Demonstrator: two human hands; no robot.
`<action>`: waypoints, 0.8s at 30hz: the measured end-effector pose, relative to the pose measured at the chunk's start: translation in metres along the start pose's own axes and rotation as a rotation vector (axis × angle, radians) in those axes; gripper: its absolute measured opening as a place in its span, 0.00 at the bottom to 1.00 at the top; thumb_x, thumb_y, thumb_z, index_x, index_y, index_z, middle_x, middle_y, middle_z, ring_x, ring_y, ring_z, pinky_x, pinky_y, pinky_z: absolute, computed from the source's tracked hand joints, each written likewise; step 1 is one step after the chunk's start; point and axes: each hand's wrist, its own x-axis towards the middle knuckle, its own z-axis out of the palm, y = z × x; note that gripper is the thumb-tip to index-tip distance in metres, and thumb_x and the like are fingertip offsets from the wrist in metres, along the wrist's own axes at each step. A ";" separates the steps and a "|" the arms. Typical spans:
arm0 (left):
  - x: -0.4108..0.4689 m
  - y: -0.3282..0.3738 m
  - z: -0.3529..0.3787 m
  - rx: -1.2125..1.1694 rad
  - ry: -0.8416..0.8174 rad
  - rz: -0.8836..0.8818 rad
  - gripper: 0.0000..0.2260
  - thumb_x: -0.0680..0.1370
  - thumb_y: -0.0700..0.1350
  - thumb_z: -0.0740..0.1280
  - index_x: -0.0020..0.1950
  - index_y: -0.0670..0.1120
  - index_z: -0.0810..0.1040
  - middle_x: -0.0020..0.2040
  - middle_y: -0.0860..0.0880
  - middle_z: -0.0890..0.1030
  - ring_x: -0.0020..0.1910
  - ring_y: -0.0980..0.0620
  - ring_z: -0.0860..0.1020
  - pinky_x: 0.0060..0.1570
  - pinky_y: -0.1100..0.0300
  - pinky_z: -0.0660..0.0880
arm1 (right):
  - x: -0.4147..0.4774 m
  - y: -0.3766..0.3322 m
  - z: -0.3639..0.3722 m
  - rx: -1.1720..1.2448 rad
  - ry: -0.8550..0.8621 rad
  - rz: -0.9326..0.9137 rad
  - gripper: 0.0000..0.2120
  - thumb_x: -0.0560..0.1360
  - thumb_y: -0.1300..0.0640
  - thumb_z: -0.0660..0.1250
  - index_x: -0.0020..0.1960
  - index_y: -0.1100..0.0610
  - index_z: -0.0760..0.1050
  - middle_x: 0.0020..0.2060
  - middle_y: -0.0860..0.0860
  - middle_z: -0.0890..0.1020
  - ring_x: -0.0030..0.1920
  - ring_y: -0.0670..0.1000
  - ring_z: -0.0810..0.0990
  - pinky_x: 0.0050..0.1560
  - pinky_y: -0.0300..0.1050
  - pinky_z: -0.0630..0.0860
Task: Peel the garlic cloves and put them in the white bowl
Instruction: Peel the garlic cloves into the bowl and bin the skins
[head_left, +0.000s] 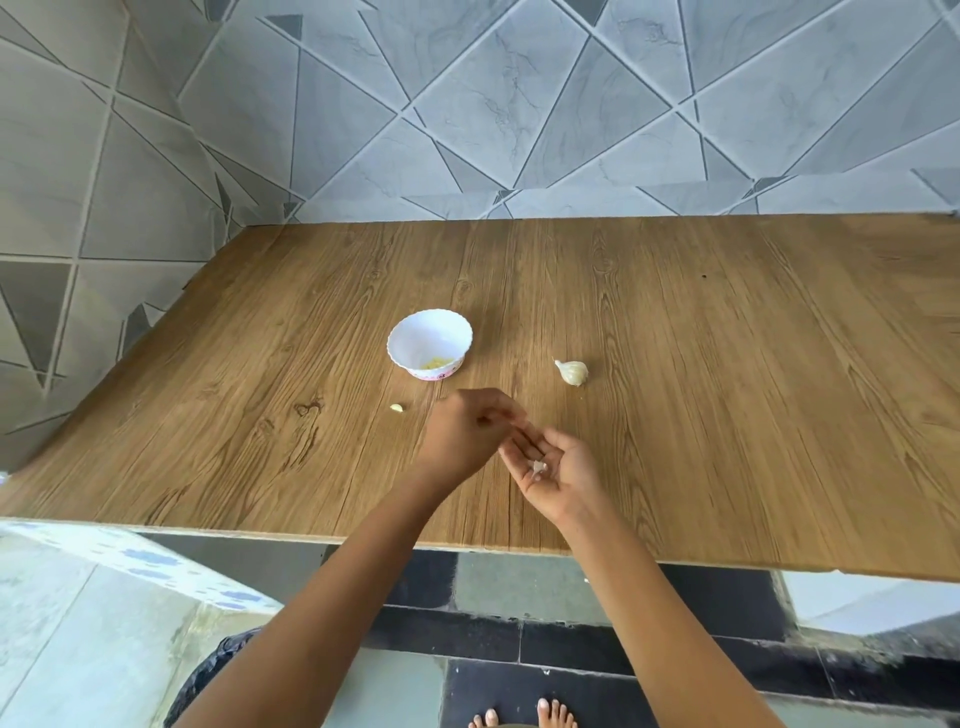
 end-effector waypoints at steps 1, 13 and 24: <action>-0.001 -0.001 -0.004 -0.117 0.026 -0.080 0.11 0.73 0.30 0.64 0.44 0.43 0.82 0.39 0.50 0.83 0.39 0.57 0.82 0.42 0.63 0.79 | 0.000 -0.002 -0.001 0.009 -0.013 -0.008 0.15 0.81 0.60 0.55 0.46 0.69 0.76 0.40 0.62 0.81 0.46 0.59 0.80 0.41 0.51 0.81; -0.068 -0.051 -0.050 -0.749 0.400 -0.467 0.07 0.76 0.33 0.66 0.48 0.43 0.81 0.46 0.45 0.83 0.48 0.48 0.80 0.56 0.54 0.76 | 0.016 0.036 0.018 -0.241 -0.137 0.139 0.16 0.82 0.58 0.53 0.52 0.67 0.76 0.43 0.60 0.84 0.43 0.55 0.84 0.41 0.45 0.82; -0.214 -0.130 -0.167 -0.674 0.878 -0.592 0.07 0.76 0.32 0.66 0.52 0.36 0.80 0.43 0.44 0.81 0.43 0.50 0.78 0.43 0.66 0.78 | 0.007 0.241 0.084 -0.585 -0.279 0.596 0.16 0.81 0.59 0.53 0.51 0.69 0.76 0.42 0.62 0.83 0.47 0.57 0.80 0.45 0.47 0.80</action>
